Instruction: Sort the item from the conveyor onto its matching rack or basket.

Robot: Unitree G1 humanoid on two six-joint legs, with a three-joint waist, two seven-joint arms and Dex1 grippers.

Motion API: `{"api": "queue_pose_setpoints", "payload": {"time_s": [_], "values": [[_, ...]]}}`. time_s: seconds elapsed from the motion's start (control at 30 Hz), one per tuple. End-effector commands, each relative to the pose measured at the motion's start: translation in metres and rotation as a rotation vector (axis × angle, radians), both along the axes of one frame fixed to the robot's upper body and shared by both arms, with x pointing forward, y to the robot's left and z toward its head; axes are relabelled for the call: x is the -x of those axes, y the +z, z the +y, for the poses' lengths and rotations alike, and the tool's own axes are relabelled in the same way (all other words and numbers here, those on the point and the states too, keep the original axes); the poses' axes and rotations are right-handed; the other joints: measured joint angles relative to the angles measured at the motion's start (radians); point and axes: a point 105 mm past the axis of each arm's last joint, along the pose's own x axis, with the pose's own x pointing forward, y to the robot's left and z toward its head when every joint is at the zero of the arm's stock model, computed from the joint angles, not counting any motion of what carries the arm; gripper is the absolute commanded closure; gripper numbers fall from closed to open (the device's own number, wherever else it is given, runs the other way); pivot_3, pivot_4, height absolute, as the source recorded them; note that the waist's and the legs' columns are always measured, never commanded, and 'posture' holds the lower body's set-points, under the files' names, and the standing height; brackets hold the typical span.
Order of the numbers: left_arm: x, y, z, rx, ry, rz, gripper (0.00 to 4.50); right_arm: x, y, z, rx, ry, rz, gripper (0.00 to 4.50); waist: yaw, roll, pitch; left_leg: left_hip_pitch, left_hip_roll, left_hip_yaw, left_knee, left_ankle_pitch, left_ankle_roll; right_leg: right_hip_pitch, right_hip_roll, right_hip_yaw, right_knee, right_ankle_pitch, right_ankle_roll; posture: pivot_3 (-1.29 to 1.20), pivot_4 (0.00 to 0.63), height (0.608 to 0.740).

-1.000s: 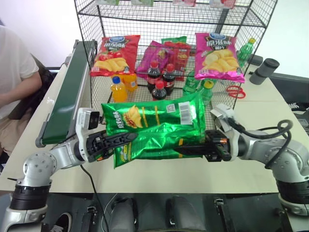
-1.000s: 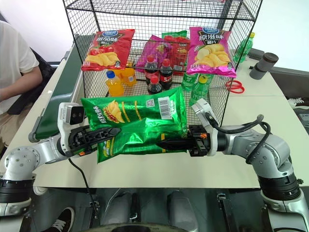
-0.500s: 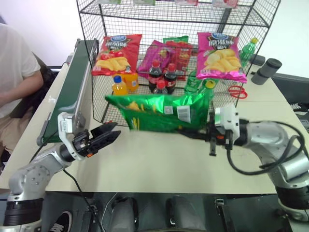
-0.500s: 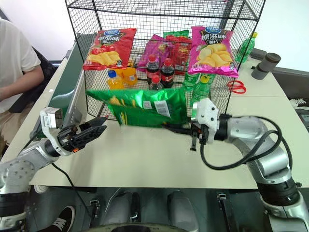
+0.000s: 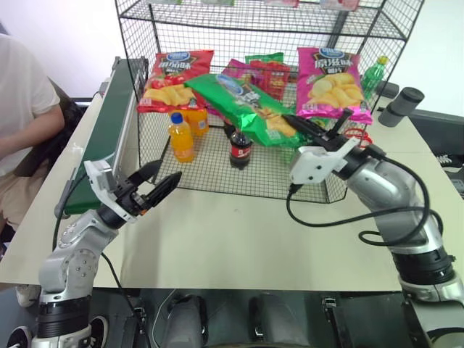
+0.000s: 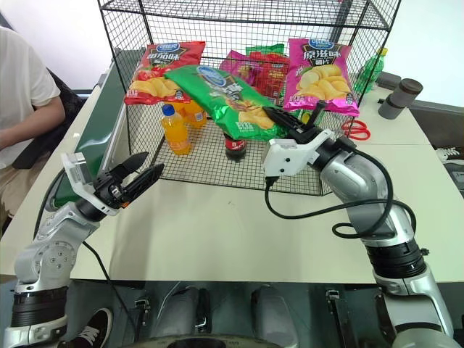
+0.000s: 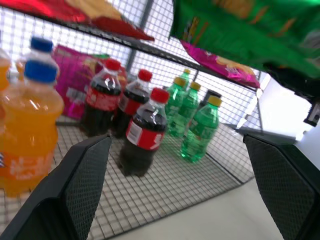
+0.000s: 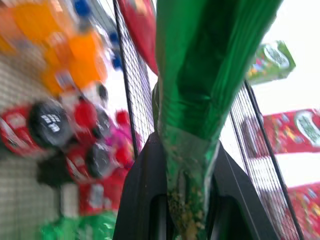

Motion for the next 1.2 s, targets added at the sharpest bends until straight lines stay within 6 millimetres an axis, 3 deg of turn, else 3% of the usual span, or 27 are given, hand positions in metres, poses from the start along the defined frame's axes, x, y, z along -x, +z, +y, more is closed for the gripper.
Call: {"api": "queue_pose_setpoints", "payload": {"time_s": [0.03, 0.17, 0.3, 0.53, 0.83, 0.9, 1.0, 1.13, 1.2], "values": [[0.004, 0.012, -0.006, -0.045, 0.012, -0.08, 0.0, -0.009, 0.03, 0.0, -0.03, -0.077, -0.155, 4.38, -0.001, 0.0, 0.0, 0.0, 0.0, 0.0, 0.0, 0.0, 0.0, 0.0, 0.0, 0.0, 0.0, 0.0, 0.0, 0.0, 0.15, 0.74], [0.007, 0.011, -0.016, -0.068, -0.006, -0.091, 0.0, -0.041, 0.017, -0.01, 0.009, -0.212, -0.107, 4.38, 0.004, 0.0, 0.0, 0.0, 0.0, 0.0, 0.001, 0.0, 0.0, 0.001, 0.0, 0.0, 0.0, 0.0, 0.0, 0.0, 0.15, 0.74], [0.013, 0.007, -0.028, -0.06, -0.047, -0.066, 0.0, -0.057, 0.011, -0.02, -0.015, -0.292, -0.08, 4.38, 0.004, 0.0, 0.0, -0.002, -0.001, 0.0, 0.003, 0.0, 0.001, 0.0, -0.001, 0.0, 0.0, 0.0, 0.0, 0.0, 0.15, 0.74], [0.011, 0.003, -0.031, -0.064, -0.032, -0.058, 0.0, -0.085, 0.008, -0.014, -0.131, -0.353, 0.016, 4.38, -0.015, 0.0, 0.0, -0.002, 0.0, 0.0, 0.002, -0.001, 0.001, -0.001, 0.001, 0.0, 0.002, 0.001, 0.001, 0.0, 0.15, 0.74], [0.011, -0.001, -0.033, -0.052, -0.007, -0.044, 0.0, -0.106, 0.007, -0.002, -0.236, -0.352, 0.098, 4.38, -0.026, 0.0, 0.0, -0.002, 0.0, 0.0, 0.003, -0.001, 0.001, -0.001, 0.0, 0.0, 0.002, 0.001, 0.002, 0.0, 0.15, 0.74], [0.011, -0.001, -0.034, -0.055, -0.002, -0.045, 0.0, -0.108, 0.007, 0.0, -0.254, -0.339, 0.113, 3.33, -0.027, 0.0, 0.0, -0.001, 0.0, 0.0, 0.003, -0.001, 0.001, -0.001, 0.0, 0.0, 0.003, 0.001, 0.002, 0.0, 0.15, 0.74], [0.011, -0.003, -0.034, -0.063, 0.002, -0.043, 0.0, -0.109, 0.01, 0.004, -0.271, -0.317, 0.118, 2.17, -0.028, 0.0, 0.0, -0.001, 0.0, 0.0, 0.003, -0.001, 0.001, -0.001, 0.0, 0.0, 0.003, 0.001, 0.002, 0.0, 0.15, 0.74], [0.011, -0.005, -0.033, -0.065, 0.008, -0.038, 0.0, -0.101, 0.019, 0.024, -0.284, -0.231, 0.101, 0.23, -0.031, 0.001, 0.0, 0.0, 0.0, 0.0, 0.003, -0.002, 0.004, -0.001, 0.0, 0.0, 0.004, 0.002, 0.002, 0.0, 0.15, 0.74], [0.012, -0.006, -0.034, -0.068, 0.007, -0.036, 0.0, -0.095, 0.024, 0.032, -0.296, -0.188, 0.09, 0.23, -0.036, 0.001, 0.0, 0.0, 0.001, 0.0, 0.003, -0.002, 0.004, -0.001, 0.0, 0.0, 0.005, 0.001, 0.002, 0.0, 0.15, 0.74]]}}
